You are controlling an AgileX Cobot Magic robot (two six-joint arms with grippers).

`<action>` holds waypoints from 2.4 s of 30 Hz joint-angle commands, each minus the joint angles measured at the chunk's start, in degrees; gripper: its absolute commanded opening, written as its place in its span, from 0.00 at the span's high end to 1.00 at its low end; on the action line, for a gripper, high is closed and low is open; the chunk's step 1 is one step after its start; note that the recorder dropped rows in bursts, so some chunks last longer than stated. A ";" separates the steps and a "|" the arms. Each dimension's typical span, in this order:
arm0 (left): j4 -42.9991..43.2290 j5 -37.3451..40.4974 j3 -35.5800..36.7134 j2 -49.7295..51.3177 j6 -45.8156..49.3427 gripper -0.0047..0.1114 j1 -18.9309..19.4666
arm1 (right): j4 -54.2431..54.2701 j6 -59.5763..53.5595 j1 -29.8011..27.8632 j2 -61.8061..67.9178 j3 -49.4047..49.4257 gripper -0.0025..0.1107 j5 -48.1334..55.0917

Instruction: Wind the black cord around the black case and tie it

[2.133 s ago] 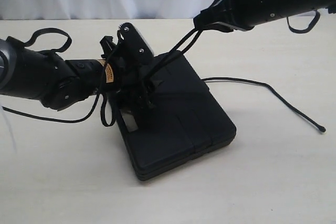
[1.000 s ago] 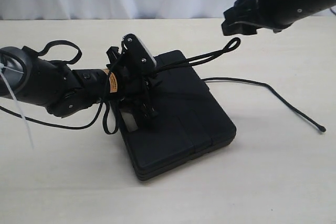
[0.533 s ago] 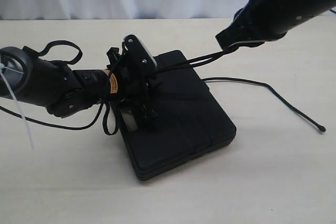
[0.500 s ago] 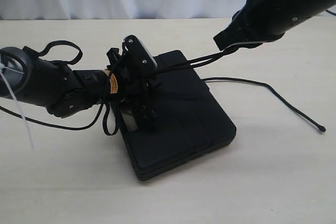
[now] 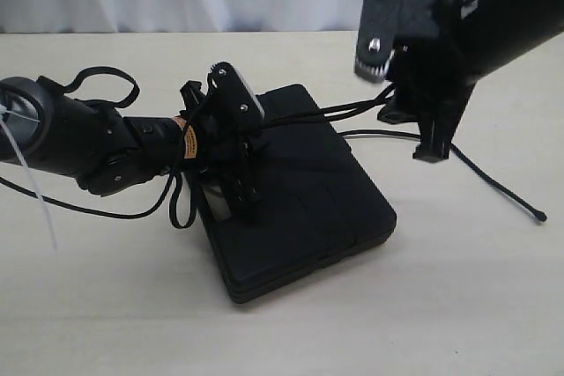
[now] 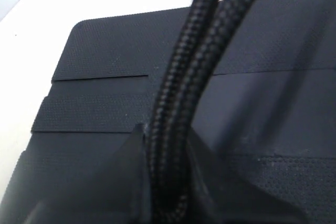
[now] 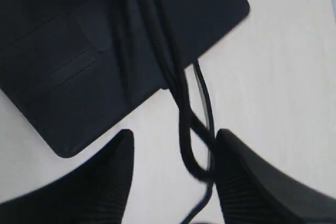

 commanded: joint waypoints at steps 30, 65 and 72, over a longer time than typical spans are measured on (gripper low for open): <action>0.27 0.53 -0.17 -0.14 7.76 0.96 -0.07 | 19.94 11.89 -12.03 2.34 -7.48 0.94 17.43; 0.17 -1.19 -0.17 0.07 9.30 0.96 -0.15 | 33.81 35.20 -18.53 11.51 -7.97 0.37 14.05; 0.28 -1.08 -0.17 0.07 9.34 0.96 -0.15 | 20.19 40.12 -23.69 9.37 -7.97 0.36 10.51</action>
